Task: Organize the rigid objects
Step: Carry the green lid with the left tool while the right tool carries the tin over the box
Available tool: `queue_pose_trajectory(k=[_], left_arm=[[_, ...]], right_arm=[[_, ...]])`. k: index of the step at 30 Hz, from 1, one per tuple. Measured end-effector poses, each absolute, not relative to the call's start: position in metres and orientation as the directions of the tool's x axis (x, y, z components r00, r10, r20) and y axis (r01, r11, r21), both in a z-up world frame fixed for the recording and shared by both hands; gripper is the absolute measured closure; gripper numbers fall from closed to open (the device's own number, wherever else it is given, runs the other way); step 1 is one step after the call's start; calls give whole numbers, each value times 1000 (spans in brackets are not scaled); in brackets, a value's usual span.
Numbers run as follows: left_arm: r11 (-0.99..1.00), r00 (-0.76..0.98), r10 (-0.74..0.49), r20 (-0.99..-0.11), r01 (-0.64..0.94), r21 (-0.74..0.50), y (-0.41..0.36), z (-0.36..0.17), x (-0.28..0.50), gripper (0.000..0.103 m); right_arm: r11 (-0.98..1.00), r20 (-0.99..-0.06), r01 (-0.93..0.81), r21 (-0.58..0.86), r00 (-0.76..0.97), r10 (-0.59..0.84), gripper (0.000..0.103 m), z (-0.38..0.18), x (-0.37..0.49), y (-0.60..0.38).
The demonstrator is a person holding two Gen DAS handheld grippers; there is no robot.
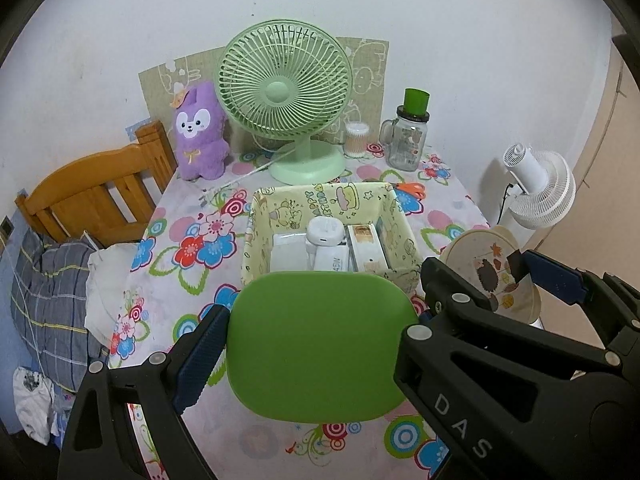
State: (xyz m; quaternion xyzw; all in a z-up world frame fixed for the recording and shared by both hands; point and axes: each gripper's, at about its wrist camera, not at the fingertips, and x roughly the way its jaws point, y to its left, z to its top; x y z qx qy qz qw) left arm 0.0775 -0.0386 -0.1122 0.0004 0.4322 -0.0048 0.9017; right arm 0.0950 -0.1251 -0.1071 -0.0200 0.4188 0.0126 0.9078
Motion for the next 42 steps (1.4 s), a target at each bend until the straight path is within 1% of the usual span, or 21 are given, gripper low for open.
queue_pose_trajectory(k=[25, 35, 42], left_arm=[[999, 599, -4, -801, -23, -22, -25, -120, 138, 8], [999, 578, 4, -816, -35, -19, -23, -131, 166, 8], [999, 560, 18, -828, -39, -4, -23, -143, 184, 8]], right_arm=[[997, -784, -66, -44, 621, 6, 27, -115, 163, -111], [996, -799, -77, -42, 601, 13, 27, -127, 193, -109], [996, -813, -94, -12, 581, 45, 26, -141, 214, -108]])
